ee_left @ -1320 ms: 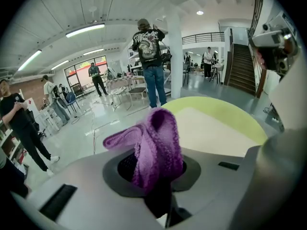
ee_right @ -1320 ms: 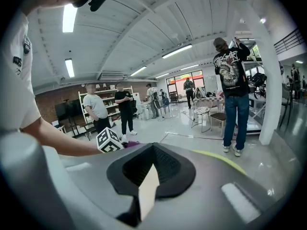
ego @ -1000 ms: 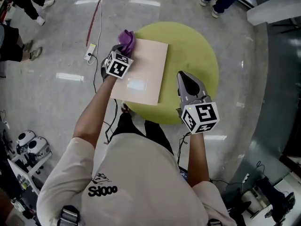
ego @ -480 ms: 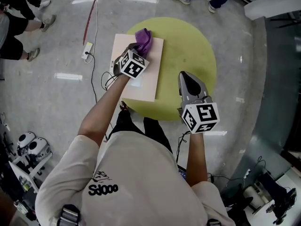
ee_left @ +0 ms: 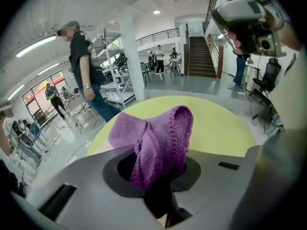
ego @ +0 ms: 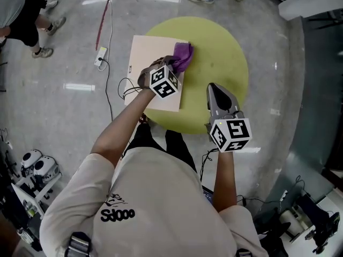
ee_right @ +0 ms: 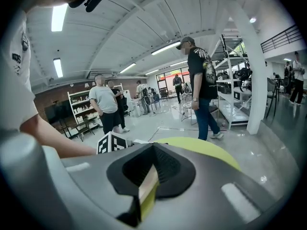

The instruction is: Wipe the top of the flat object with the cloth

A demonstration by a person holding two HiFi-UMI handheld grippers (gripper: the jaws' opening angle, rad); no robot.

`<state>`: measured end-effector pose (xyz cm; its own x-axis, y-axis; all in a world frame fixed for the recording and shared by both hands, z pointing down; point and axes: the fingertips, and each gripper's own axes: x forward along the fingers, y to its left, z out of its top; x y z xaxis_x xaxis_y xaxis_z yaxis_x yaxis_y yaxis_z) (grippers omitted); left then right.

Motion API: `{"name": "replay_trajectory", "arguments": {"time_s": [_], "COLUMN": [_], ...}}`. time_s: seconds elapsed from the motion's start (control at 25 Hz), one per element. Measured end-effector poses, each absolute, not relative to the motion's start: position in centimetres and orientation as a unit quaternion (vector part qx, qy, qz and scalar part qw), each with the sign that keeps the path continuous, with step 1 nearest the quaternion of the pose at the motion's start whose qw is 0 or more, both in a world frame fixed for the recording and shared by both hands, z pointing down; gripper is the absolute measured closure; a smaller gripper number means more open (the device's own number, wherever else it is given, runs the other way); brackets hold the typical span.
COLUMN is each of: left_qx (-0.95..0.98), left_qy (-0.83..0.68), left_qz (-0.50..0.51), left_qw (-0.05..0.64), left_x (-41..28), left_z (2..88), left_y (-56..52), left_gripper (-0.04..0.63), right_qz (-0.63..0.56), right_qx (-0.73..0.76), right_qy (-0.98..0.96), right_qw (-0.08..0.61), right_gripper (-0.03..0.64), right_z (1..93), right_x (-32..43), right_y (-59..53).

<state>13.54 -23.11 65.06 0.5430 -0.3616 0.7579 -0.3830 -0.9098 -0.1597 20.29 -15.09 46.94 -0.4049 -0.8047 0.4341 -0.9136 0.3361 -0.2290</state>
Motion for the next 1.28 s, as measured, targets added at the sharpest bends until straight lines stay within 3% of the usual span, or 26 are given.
{"name": "replay_trajectory", "arguments": {"time_s": [0.32, 1.0, 1.28], "left_qx": [0.863, 0.779, 0.755], "left_qy": [-0.185, -0.376, -0.404], "left_qz": [0.47, 0.497, 0.509], "left_qw": [-0.03, 0.066, 0.092], "left_x": [11.7, -3.5, -5.7], "left_z": [65.6, 66.4, 66.7], "left_y": [-21.7, -23.5, -22.8], "left_gripper": [0.528, 0.528, 0.528], "right_qz": [0.221, 0.21, 0.205], "right_qx": [0.53, 0.481, 0.465], "right_qy": [-0.81, -0.843, -0.852], "right_qw": [0.12, 0.118, 0.126], "right_gripper": [0.607, 0.607, 0.607], "right_z": [46.8, 46.1, 46.1], "right_x": [19.1, 12.4, 11.4], "right_y": [-14.9, -16.3, -16.1]}}
